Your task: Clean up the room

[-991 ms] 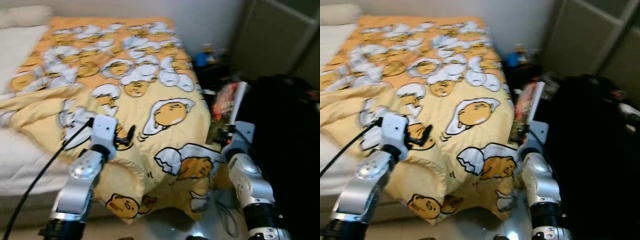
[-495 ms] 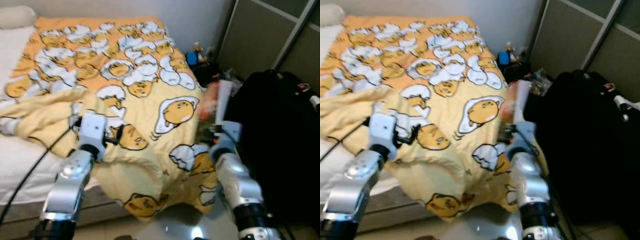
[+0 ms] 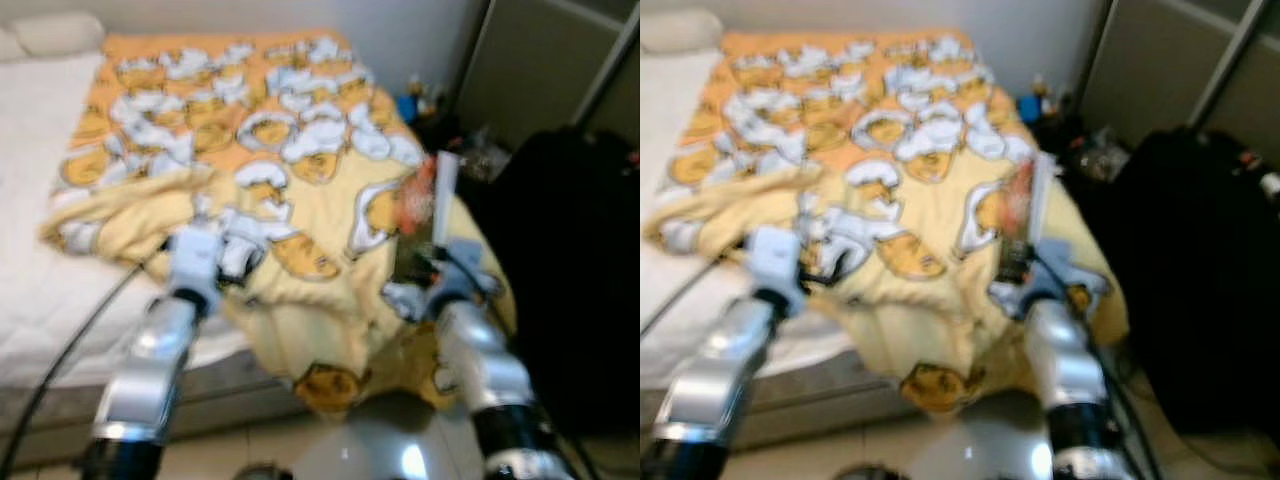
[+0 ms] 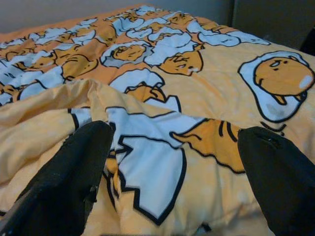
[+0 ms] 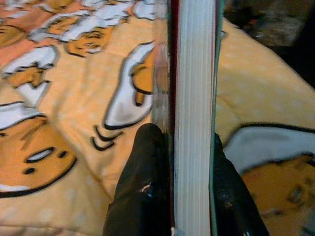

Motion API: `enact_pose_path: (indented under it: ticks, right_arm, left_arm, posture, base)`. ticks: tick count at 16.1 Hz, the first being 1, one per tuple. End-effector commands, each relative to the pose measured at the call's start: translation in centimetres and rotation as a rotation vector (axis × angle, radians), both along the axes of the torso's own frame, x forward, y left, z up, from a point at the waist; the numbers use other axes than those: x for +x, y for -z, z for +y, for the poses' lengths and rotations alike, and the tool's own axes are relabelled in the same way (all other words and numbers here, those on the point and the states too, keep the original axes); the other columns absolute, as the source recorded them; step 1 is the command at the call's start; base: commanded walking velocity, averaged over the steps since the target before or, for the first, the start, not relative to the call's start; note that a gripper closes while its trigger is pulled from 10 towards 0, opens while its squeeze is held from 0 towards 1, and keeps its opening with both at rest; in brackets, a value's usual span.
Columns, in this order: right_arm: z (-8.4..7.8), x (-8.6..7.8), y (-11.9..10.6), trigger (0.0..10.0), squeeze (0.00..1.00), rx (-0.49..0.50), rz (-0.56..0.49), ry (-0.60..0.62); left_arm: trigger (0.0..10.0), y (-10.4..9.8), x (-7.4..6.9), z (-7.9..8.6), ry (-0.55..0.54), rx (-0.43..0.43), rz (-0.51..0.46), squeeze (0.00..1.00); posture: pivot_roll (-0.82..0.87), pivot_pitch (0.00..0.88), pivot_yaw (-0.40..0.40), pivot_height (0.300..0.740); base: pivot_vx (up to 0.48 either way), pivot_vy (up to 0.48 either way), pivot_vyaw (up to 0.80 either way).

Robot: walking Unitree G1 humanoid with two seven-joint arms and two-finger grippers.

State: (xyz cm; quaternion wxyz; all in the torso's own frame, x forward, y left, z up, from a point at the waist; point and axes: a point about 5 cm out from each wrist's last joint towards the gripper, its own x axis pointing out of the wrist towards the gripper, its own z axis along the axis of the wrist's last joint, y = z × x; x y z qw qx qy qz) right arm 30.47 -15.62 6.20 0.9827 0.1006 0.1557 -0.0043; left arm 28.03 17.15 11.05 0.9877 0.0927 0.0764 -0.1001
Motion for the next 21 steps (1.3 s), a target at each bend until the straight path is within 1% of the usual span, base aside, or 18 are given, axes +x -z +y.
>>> enact_pose_path:
  ticks: [1, 2, 7, 21]
  right_arm:
    - [0.29, 0.48, -1.09, 10.0, 0.00, 0.007, -0.051, -0.004]
    - [0.27, 0.47, -1.06, 10.0, 0.00, 0.007, -0.048, -0.003]
    - [0.29, 0.29, -0.91, 10.0, 0.00, 0.010, -0.044, -0.003]
    - [0.42, 0.06, -0.80, 10.0, 0.00, -0.001, -0.049, -0.018]
  left_arm:
    - [10.0, -0.38, 0.18, 0.59, -0.016, 0.017, -0.012, 0.00]
    - [10.0, -0.38, 0.18, 0.60, -0.016, 0.017, -0.011, 0.00]
    - [10.0, -0.26, -0.02, 0.62, -0.015, 0.016, -0.009, 0.00]
    - [10.0, -0.17, -0.17, 0.84, -0.024, 0.019, -0.013, 0.00]
  posture:
    - [0.04, 0.000, -0.006, 0.740]
    - [0.04, 0.000, -0.006, 0.740]
    - [0.04, 0.000, -0.006, 0.740]
    - [0.04, 0.000, -0.007, 0.740]
  base:
    - [0.000, 0.307, 0.00]
    - [0.000, 0.315, 0.00]
    - [0.000, 0.313, -0.58]
    - [0.000, 0.317, 0.00]
